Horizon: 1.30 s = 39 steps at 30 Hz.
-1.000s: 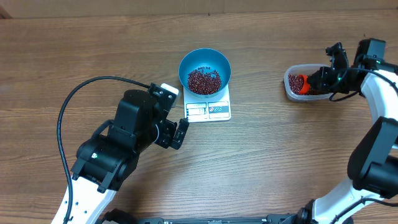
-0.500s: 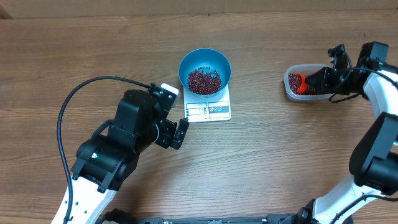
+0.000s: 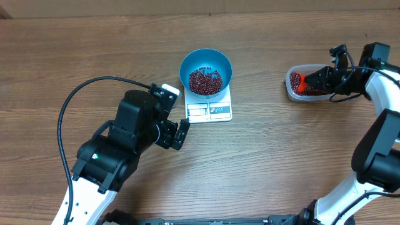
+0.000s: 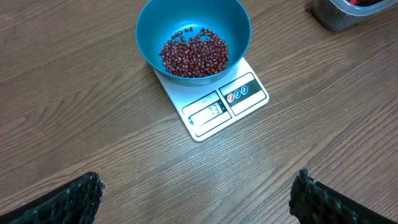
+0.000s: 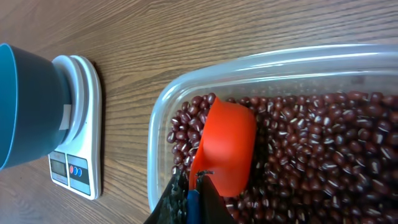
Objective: Scoop item into bowl and weigh 150g on scale
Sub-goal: 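Lower the red scoop into the beans and drag it to refill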
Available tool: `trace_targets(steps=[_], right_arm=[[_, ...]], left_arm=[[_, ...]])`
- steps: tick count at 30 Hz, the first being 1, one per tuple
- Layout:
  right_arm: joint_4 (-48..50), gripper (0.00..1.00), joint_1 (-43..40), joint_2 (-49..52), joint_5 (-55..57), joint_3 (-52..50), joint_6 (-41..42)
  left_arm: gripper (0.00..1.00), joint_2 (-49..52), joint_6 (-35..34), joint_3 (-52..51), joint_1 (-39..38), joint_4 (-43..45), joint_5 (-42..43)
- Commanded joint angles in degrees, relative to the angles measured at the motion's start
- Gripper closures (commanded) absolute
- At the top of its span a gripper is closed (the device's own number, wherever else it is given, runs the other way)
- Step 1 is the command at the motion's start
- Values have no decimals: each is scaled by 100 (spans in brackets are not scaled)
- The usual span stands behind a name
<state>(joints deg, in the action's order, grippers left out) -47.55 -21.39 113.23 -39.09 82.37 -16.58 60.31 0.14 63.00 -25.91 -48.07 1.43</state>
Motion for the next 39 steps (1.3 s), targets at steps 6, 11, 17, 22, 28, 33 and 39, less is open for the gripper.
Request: trace_targets(steps=[6,11,17,22,28,33,39], right_arm=[[-52,97,-304,448,76,-168,-22],[-66,96,-505,640,-138,-168,-17],[-85,96,-586,675,-348,-168,-22],[-79,96,-612,675,-369,-168,-22],[-72,96,-769,675,-940,-168,-48],[-103,96,-1032,675,-1552,-168,-175],[-245,97,-1309,675,-1943,-168,-378]], left_arm=[[0,-33,-33,-22,-37,7,-37],[1,-33,-33,-22,-37,7,-37],[1,-33,-33,-22,-37,7,-37],[0,-33,-33,-22,-37,7,-37],[1,-33,-33,-22,-37,7,-37],[0,-33,-33,-22,-37,7,-37],[1,-33,-33,-22,-37,7,-37]])
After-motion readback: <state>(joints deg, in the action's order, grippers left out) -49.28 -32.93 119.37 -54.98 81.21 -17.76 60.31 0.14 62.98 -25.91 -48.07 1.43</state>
